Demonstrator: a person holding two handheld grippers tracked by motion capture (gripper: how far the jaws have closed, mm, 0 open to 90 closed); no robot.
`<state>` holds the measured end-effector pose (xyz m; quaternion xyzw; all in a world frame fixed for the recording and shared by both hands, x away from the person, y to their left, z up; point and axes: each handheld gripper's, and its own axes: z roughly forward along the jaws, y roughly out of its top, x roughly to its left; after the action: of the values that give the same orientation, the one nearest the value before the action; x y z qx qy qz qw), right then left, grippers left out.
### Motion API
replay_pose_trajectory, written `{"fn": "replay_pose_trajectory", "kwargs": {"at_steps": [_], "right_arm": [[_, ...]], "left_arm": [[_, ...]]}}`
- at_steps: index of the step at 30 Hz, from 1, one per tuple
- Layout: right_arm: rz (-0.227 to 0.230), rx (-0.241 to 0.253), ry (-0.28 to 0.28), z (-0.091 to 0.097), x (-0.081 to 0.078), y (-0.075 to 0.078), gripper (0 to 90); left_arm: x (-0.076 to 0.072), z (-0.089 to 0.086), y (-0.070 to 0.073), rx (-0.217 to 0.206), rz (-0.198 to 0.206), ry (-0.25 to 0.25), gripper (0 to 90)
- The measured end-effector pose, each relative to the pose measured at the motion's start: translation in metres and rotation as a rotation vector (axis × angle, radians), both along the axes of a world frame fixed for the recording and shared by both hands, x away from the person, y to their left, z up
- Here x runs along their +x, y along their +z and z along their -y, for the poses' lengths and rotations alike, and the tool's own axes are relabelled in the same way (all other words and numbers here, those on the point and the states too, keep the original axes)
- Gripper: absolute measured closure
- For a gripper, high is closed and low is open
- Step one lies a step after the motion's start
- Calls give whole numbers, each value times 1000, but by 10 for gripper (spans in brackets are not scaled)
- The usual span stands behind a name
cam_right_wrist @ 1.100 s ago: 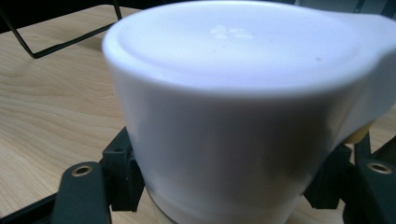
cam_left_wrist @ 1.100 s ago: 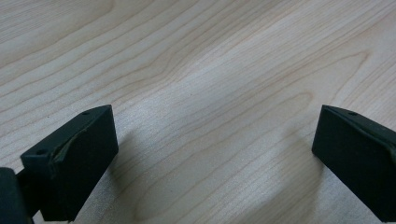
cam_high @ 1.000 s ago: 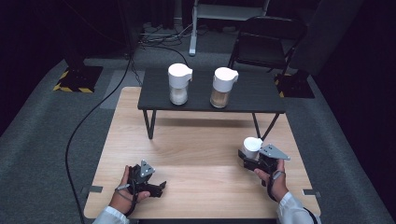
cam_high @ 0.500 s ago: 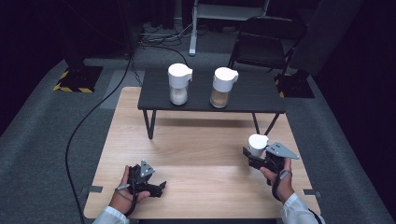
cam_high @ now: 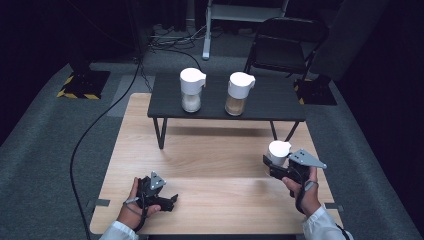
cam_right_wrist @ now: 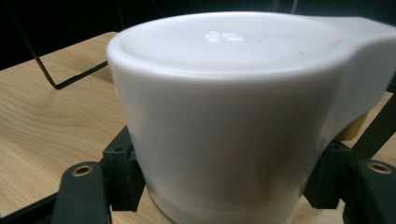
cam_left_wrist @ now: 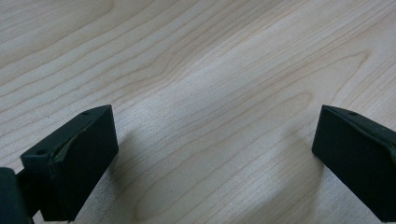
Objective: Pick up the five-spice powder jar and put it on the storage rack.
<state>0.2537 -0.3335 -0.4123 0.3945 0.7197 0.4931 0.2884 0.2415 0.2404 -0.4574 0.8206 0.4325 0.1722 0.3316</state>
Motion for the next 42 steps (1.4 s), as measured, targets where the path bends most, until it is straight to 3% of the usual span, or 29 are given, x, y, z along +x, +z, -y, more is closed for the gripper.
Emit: {"fn": "replay_pose_trajectory", "kwargs": {"at_steps": [13, 25, 42], "right_arm": [[17, -7, 9, -4, -5, 33, 296], [35, -1, 6, -11, 5, 63, 296], [46, 19, -2, -16, 16, 88, 296]], "left_arm": [[0, 0, 0, 0, 0, -1, 2], [0, 0, 0, 1, -1, -1, 2], [0, 0, 0, 1, -1, -1, 2]]}}
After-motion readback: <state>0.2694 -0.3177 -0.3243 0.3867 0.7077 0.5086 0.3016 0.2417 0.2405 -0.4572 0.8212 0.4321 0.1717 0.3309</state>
